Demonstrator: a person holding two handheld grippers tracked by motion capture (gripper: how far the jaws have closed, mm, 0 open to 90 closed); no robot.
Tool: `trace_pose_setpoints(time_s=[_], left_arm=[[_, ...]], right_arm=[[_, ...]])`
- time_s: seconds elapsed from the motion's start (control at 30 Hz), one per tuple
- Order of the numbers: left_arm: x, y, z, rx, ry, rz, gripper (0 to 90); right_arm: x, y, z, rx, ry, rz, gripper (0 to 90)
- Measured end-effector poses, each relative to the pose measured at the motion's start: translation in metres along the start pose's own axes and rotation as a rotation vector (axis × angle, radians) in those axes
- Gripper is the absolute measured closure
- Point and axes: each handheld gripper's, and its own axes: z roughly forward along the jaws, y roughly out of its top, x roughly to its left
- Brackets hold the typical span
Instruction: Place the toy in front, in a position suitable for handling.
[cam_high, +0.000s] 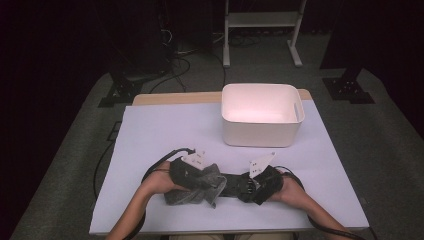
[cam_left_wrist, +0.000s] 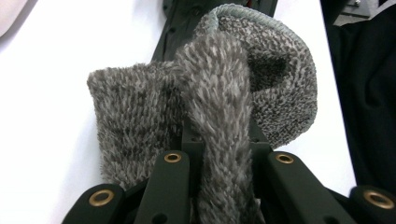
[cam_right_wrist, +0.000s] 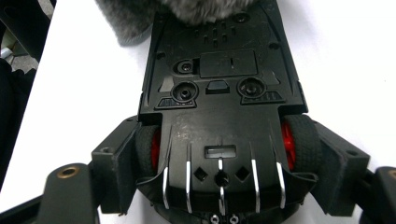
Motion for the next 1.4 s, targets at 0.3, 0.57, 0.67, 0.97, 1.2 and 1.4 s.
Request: trace_pose_setpoints(time_s=[0.3,0.57,0.67,0.97,1.2,1.4], left_arm=[[0.003,0.000,0.003,-0.004,-0.009,-0.008,76.8],[-0.003,0.038,0.032,0.006,-0.073,0.079,76.8],[-0.007,0.052,0.042,0.013,-0.094,0.117,76.6],[-0.007,0.047,0.041,0.010,-0.106,0.119,76.3],[-0.004,0.014,0.019,-0.020,-0.058,0.045,76.2],[-0.001,-0.007,0.002,-0.026,-0.021,-0.016,75.6]], right_arm=[[0.000,0.001,0.000,0.003,-0.001,0.003,21.8],[0.001,0.002,0.001,0.008,-0.007,0.005,21.7],[0.001,0.002,0.001,0.008,-0.009,-0.004,21.7],[0.002,0.001,0.001,0.006,-0.012,-0.011,21.7],[0.000,0.000,0.001,-0.003,-0.005,0.000,21.7],[0.000,0.000,0.001,-0.002,-0.008,-0.004,21.6]])
